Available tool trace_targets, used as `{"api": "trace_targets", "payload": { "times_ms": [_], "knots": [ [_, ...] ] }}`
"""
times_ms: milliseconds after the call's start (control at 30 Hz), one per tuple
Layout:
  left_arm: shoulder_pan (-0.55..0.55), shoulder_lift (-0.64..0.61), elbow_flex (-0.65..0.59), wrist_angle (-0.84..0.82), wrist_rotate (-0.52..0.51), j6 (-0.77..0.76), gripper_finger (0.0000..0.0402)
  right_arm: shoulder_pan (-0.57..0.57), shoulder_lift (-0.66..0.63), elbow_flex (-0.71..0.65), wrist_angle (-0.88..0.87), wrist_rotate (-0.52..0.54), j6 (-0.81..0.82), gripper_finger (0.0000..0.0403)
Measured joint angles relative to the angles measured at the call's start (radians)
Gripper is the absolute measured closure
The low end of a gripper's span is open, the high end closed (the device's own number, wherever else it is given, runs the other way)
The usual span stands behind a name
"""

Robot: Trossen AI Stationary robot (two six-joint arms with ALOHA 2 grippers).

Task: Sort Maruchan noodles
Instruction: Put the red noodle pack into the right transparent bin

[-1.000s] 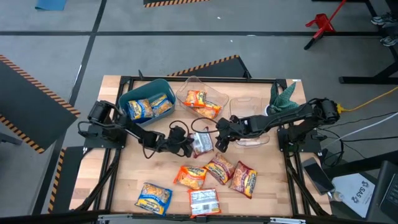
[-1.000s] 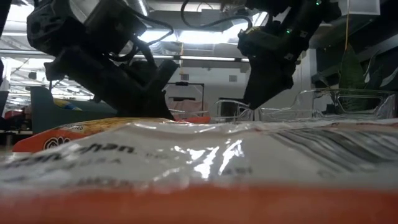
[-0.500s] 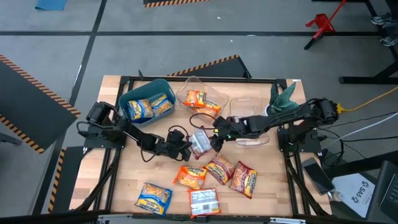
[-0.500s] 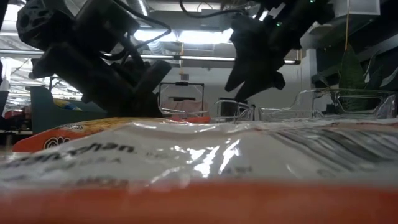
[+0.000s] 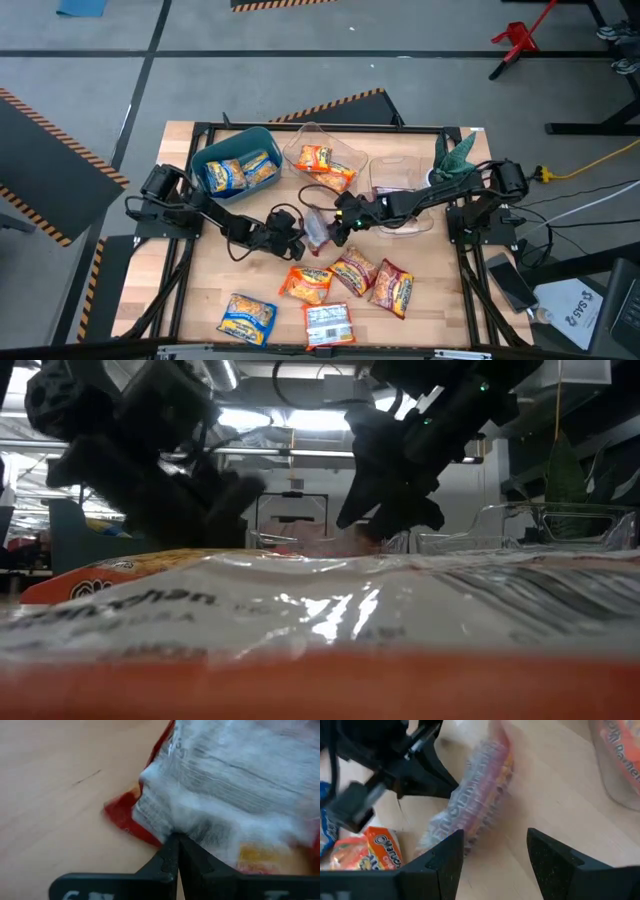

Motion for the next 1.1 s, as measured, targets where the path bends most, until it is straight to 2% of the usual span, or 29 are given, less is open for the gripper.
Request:
{"api": "trace_targets", "payload": {
  "times_ms": [200,433,633,767,1000,1100],
  "knots": [
    [0.001,0.012,0.001,-0.005,0.003,-0.003,0.0402,-0.041,0.013,0.001,0.010,-0.048,0.046,0.0203],
    [0.002,0.012,0.001,-0.003,0.004,-0.003,0.0402,-0.047,0.020,0.000,0.140,-0.052,0.010,0.0203],
    [0.002,0.012,0.001,-0.002,0.006,0.000,0.0402,-0.045,0.020,0.000,0.212,-0.021,-0.101,0.0203],
    [0.002,0.012,0.002,-0.003,0.007,0.000,0.0402,-0.045,0.028,0.000,0.210,0.042,-0.159,0.0203],
    [0.002,0.012,0.002,-0.004,0.005,0.000,0.0402,-0.060,0.066,-0.001,0.233,-0.030,-0.194,0.0203],
    [0.002,0.012,0.002,-0.003,0.005,0.000,0.0402,-0.072,0.096,-0.001,0.263,-0.091,-0.194,0.0203]
  ]
}}
